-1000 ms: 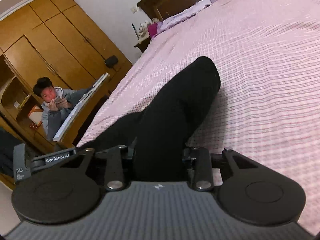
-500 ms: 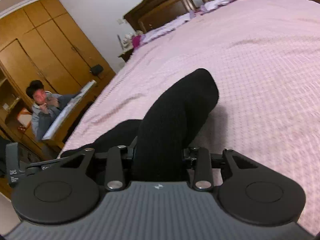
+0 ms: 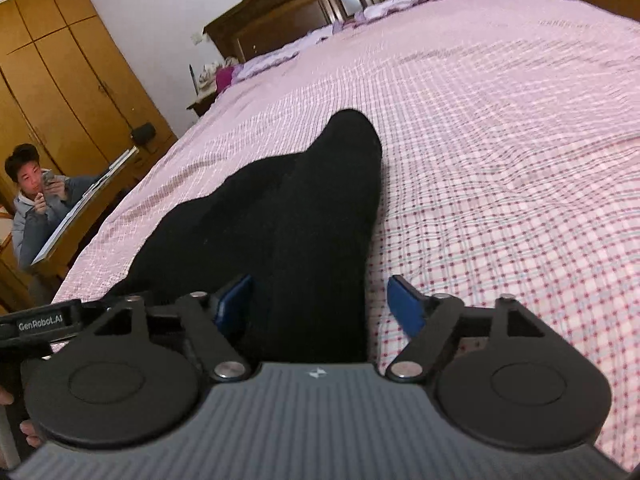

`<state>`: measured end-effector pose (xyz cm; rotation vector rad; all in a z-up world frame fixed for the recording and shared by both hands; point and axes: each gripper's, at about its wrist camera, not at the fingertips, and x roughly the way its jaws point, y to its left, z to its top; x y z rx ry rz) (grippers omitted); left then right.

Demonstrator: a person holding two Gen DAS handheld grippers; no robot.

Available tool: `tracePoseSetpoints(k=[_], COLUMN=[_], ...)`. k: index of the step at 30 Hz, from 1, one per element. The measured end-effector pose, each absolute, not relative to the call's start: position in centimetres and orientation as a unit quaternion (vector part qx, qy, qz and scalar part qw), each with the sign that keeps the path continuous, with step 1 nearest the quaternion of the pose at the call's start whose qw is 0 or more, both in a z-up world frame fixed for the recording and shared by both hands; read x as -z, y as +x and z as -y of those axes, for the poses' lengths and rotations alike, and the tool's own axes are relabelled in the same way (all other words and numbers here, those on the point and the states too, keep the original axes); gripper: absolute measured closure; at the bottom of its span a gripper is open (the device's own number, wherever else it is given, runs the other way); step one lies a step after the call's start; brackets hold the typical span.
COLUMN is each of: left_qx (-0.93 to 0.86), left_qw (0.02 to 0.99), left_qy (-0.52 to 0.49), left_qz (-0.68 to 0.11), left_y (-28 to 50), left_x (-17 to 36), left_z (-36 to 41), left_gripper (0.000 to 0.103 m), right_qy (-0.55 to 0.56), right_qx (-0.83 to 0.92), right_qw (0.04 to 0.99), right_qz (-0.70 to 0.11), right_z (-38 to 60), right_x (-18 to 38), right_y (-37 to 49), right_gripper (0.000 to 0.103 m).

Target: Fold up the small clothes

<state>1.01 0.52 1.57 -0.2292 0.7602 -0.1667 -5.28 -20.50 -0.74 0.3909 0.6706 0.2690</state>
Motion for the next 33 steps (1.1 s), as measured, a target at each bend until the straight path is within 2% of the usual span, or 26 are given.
tracePoseSetpoints(k=[7,18,26,33], left_qx=[0.060,0.049,0.031,0.030], left_qw=[0.928,0.904,0.909,0.910], left_qy=[-0.047,-0.030,0.005,-0.007], left_qz=[-0.365,-0.424,-0.417,-0.413], left_y=[-1.4,-3.1,-3.6,-3.6], left_x=[-2.3,-0.2,1.2,1.2], left_z=[0.8,2.8,4.0,3.7], left_gripper=[0.014,0.014,0.014,0.012], right_qy=[0.166,0.116,0.090,0.079], right_qx=[-0.119,-0.072,-0.053,-0.050], right_qw=[0.930,0.919,0.915,0.917], right_qz=[-0.306,-0.370,-0.390,-0.387], right_z=[20.2,18.3,17.1,16.9], right_x=[-0.4,1.5,3.0,3.1], right_y=[-8.7,-12.2,-11.9,-11.9], right_gripper=[0.000,0.000,0.000,0.000])
